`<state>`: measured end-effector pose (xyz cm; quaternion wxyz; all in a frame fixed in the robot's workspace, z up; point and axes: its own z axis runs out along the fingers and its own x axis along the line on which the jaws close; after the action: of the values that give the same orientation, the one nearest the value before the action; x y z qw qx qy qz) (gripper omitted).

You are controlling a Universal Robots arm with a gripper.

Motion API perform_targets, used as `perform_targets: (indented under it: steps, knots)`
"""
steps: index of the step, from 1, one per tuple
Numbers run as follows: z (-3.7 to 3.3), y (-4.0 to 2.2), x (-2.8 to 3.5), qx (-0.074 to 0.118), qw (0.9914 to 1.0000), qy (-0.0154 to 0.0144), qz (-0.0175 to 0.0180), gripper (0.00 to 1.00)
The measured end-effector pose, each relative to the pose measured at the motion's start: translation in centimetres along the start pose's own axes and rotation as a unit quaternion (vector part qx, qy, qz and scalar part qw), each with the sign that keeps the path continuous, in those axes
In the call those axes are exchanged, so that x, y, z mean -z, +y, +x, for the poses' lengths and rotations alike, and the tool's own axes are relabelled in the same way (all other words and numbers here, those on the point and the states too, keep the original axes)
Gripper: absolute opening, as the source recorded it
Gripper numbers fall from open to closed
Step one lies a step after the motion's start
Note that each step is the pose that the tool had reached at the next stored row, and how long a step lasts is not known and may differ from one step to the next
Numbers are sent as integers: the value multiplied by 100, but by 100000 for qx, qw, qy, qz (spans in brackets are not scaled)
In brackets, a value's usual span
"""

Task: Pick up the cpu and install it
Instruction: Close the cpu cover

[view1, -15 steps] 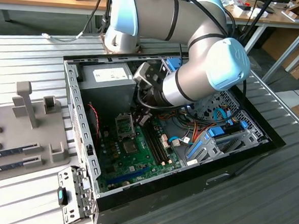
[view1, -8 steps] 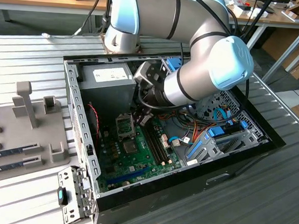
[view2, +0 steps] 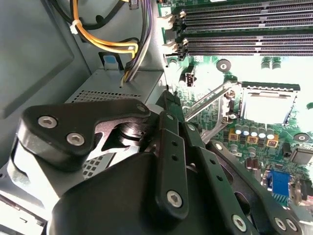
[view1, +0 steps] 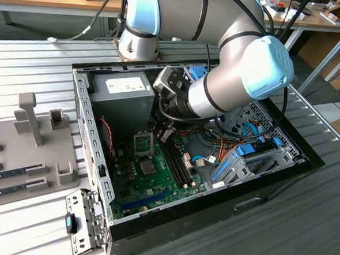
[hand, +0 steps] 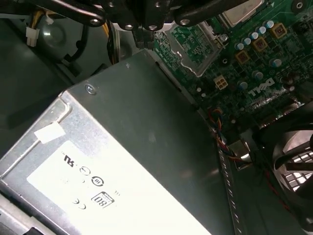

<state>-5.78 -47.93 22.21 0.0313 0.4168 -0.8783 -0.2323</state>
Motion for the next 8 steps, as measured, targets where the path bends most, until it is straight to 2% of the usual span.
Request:
perform_targets:
  steps: [8]
  knots:
    - [-6, 18, 36, 40, 100000, -78, -74, 11]
